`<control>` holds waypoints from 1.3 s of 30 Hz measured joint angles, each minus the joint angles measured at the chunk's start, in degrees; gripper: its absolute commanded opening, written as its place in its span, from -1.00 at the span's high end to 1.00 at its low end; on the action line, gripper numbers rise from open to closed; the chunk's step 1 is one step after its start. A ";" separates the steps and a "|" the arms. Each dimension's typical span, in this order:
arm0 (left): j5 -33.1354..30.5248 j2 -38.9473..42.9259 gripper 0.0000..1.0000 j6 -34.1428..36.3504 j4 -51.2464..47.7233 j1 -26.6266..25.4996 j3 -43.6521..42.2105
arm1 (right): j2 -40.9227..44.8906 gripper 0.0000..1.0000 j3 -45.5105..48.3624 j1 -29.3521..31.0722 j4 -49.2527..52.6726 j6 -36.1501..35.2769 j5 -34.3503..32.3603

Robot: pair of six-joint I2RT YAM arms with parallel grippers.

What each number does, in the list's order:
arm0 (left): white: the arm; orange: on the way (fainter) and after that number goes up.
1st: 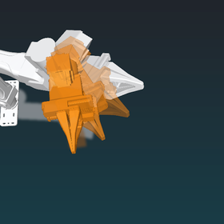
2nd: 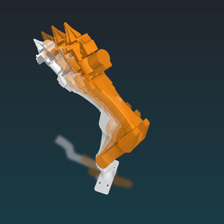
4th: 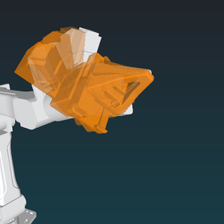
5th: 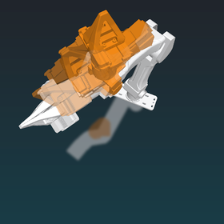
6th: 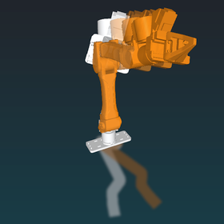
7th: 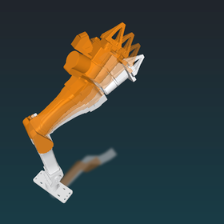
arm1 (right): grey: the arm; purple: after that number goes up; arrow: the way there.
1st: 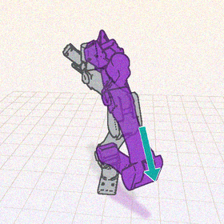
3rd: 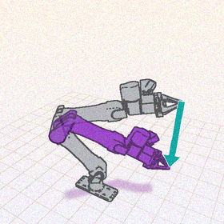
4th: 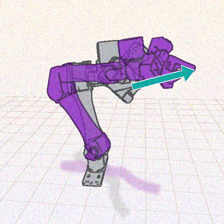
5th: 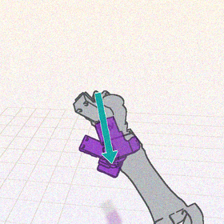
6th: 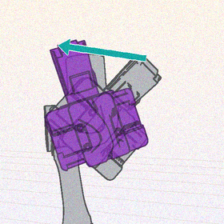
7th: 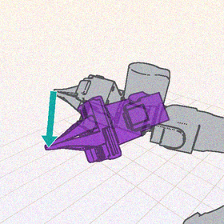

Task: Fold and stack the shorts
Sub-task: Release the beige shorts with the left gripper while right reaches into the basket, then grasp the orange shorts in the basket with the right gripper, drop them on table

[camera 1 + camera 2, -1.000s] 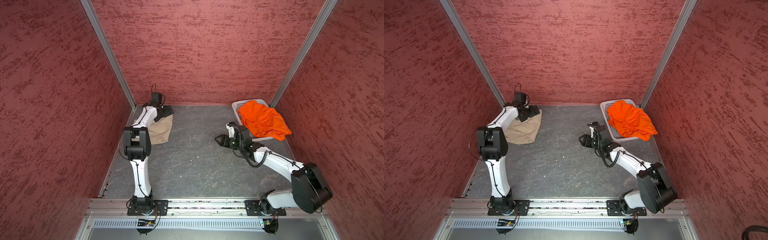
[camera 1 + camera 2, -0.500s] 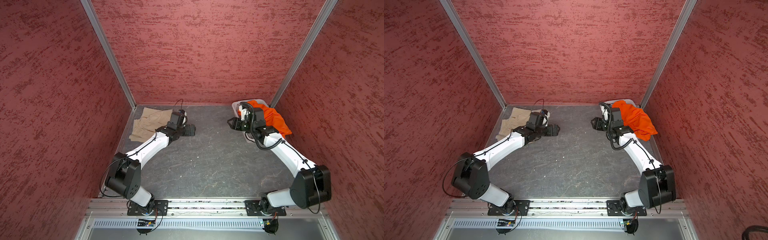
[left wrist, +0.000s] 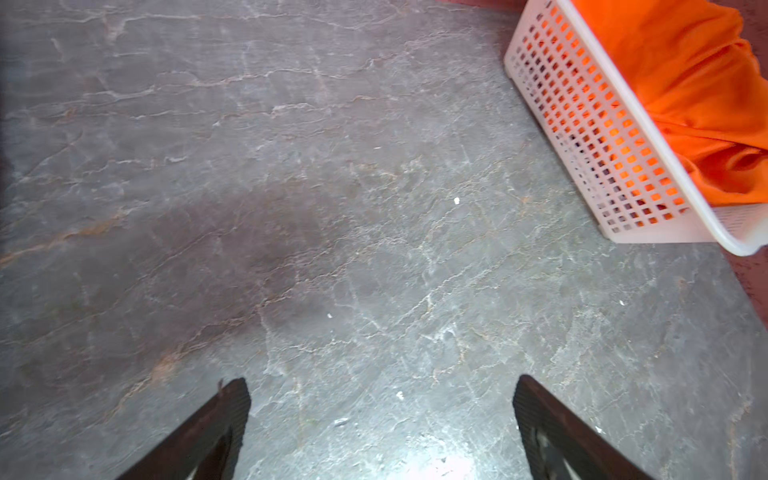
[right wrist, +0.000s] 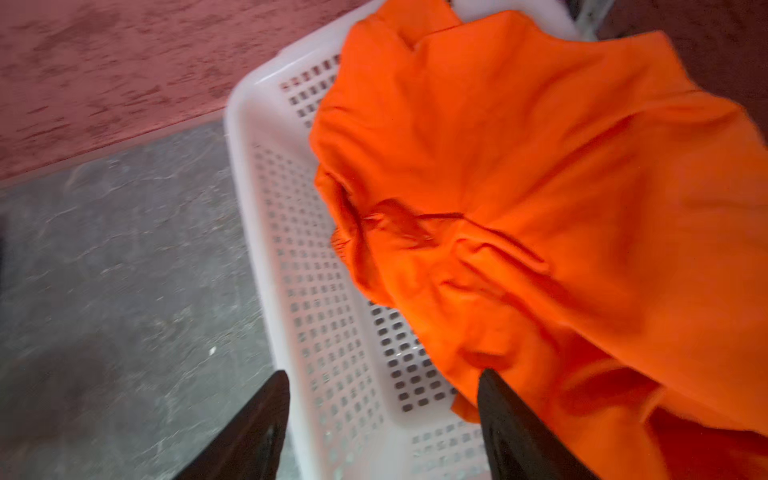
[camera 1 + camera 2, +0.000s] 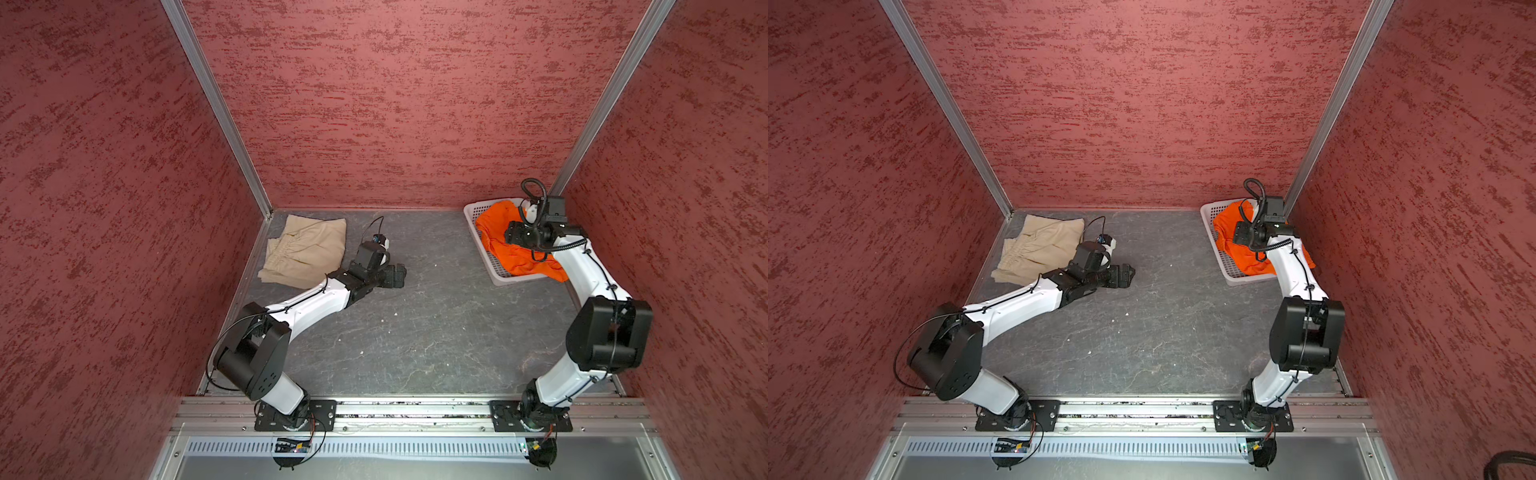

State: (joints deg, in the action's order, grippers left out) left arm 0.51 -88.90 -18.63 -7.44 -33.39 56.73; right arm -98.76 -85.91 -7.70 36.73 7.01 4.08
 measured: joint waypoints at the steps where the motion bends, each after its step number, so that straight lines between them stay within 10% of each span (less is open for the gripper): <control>1: -0.33 0.28 -0.99 -0.04 0.70 -0.11 -0.50 | -1.84 -0.54 -0.92 -0.81 -0.04 -0.20 -0.87; 18: -1.46 -2.34 -0.99 -2.38 5.88 0.92 -2.91 | -27.19 -0.55 -15.13 -1.73 -1.75 0.50 -2.21; 23: -0.46 -5.18 -0.99 -2.38 6.23 1.81 -2.80 | -32.94 0.39 -21.75 -1.73 -0.44 1.01 -1.42; 29: 0.81 -6.69 -0.99 -2.36 6.19 2.71 -1.88 | -34.60 0.98 -22.84 -1.73 0.28 1.25 0.22; 39: 0.94 -3.78 -0.99 -2.08 5.27 2.89 -1.09 | -20.68 1.00 -20.20 -1.77 1.05 1.60 4.35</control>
State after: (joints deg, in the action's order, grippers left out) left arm 1.45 -92.68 -20.71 -2.17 -30.50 55.64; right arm -119.44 -106.10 -9.47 37.78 8.60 8.43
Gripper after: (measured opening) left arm 0.996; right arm 0.051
